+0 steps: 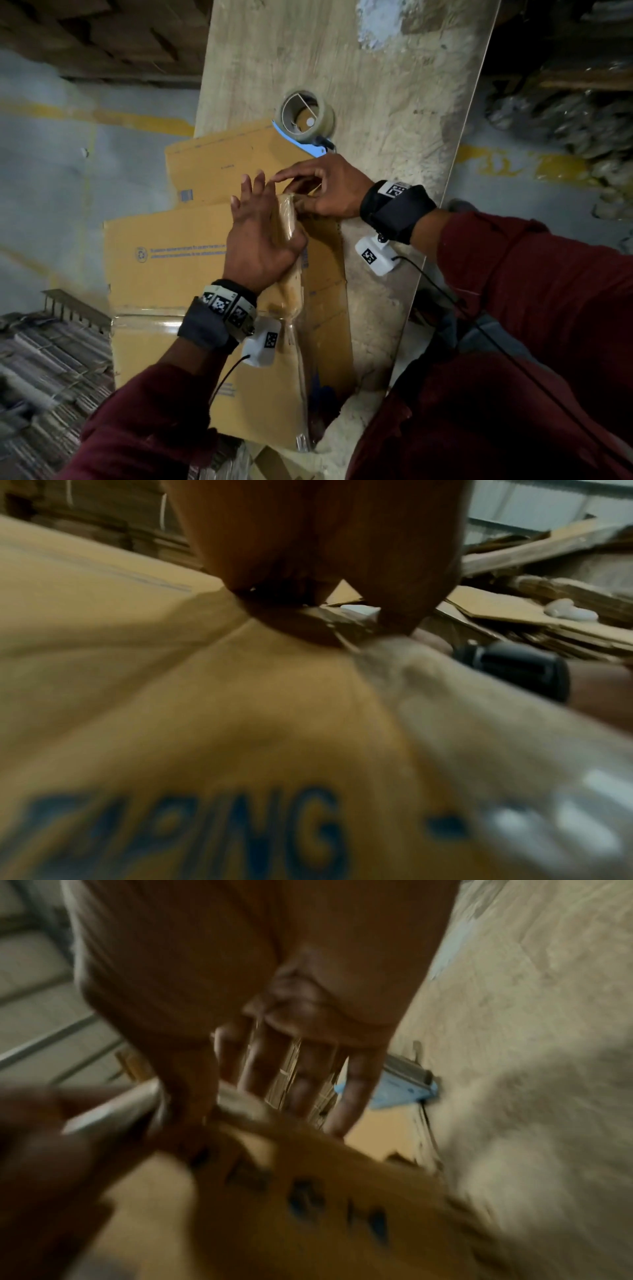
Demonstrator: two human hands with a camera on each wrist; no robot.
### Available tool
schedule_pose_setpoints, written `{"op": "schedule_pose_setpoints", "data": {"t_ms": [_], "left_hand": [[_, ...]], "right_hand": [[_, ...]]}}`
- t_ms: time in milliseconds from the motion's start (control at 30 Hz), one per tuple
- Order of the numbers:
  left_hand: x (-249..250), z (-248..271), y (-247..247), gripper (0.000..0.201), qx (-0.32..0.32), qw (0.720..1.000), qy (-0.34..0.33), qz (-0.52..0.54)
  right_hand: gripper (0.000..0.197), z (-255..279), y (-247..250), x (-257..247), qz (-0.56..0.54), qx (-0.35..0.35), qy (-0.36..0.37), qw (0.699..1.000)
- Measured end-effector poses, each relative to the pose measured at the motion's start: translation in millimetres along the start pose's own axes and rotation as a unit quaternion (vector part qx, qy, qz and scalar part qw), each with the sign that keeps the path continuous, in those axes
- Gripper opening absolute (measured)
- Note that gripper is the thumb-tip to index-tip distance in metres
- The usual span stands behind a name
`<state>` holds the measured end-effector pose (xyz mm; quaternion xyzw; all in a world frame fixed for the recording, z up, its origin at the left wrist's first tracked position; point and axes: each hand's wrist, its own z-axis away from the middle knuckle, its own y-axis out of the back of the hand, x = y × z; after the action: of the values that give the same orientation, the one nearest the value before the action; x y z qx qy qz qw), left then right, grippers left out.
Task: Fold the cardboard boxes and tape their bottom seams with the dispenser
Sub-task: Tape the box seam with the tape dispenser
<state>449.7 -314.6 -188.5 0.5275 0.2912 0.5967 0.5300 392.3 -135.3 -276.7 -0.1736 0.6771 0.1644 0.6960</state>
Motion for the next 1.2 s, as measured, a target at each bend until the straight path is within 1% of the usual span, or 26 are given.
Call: {"op": "schedule_pose_setpoints", "data": {"t_ms": [67,133,200,300,367,467,533,600,633,700,733,800,867,967,1033,1100,1200], "left_hand": [[6.4,2.8,-6.6,0.095,0.012,0.999,0.022,-0.019],[10.7,2.0,-8.3,0.093,0.009,0.999,0.037,-0.036],[12.7,1.7,-8.4,0.090,0.004,0.998,0.041,-0.047],[11.4,2.6,-10.3,0.084,0.006,0.998,0.026,-0.051],[11.2,3.8,-11.4,0.081,0.004,0.998,0.020,-0.055],[10.9,5.0,-11.8,0.079,0.004,0.999,0.010,-0.050],[9.3,5.3,-11.4,0.080,0.001,0.999,0.010,-0.036],[6.9,5.6,-9.1,0.092,-0.013,0.999,0.013,-0.033],[5.8,5.7,-7.7,0.099,-0.017,0.999,0.013,-0.033],[5.3,6.2,-5.4,0.106,-0.020,0.999,0.012,-0.029],[5.8,6.8,-4.7,0.109,-0.021,0.999,0.012,-0.026],[7.5,8.8,-3.1,0.112,-0.021,1.000,0.015,-0.014],[7.8,11.5,-0.2,0.113,-0.020,1.000,0.019,0.006],[3.8,21.6,3.7,0.113,-0.019,0.999,0.025,0.036],[-1.4,32.0,5.5,0.113,-0.015,0.997,0.022,0.067],[-6.5,42.5,6.2,0.113,-0.009,0.995,0.024,0.096],[-9.0,55.0,3.6,0.111,0.001,0.994,0.020,0.110]], "right_hand": [[0.057,-5.1,6.9,-5.1,0.005,-0.044,-0.017,0.999],[0.061,-8.6,12.0,-5.3,0.009,-0.074,-0.029,0.997],[0.060,-9.2,13.4,-0.2,0.020,-0.071,-0.033,0.997],[0.055,-6.0,11.5,7.8,0.016,-0.050,-0.040,0.998],[0.055,-3.6,10.4,7.7,0.013,-0.041,-0.040,0.998],[0.064,-2.4,12.6,-4.1,0.028,-0.029,-0.010,0.999],[0.059,-3.1,14.6,-15.6,0.072,-0.025,0.032,0.997],[0.046,-4.3,17.2,-22.2,0.122,-0.037,0.076,0.989],[0.042,-4.4,18.7,-23.1,0.139,-0.048,0.086,0.985],[0.044,-2.8,21.3,-23.5,0.174,-0.071,0.101,0.977],[0.045,-1.8,22.1,-23.5,0.196,-0.077,0.118,0.970],[0.040,-0.3,23.6,-26.2,0.260,-0.077,0.159,0.949],[0.034,-1.4,25.2,-30.0,0.327,-0.077,0.214,0.917],[0.034,-5.8,25.8,-35.9,0.381,-0.090,0.300,0.870],[0.039,-10.0,24.8,-37.5,0.420,-0.104,0.328,0.839],[0.042,-14.1,21.4,-36.7,0.463,-0.114,0.358,0.803],[0.031,-11.7,15.8,-36.0,0.488,-0.117,0.400,0.767]]}}
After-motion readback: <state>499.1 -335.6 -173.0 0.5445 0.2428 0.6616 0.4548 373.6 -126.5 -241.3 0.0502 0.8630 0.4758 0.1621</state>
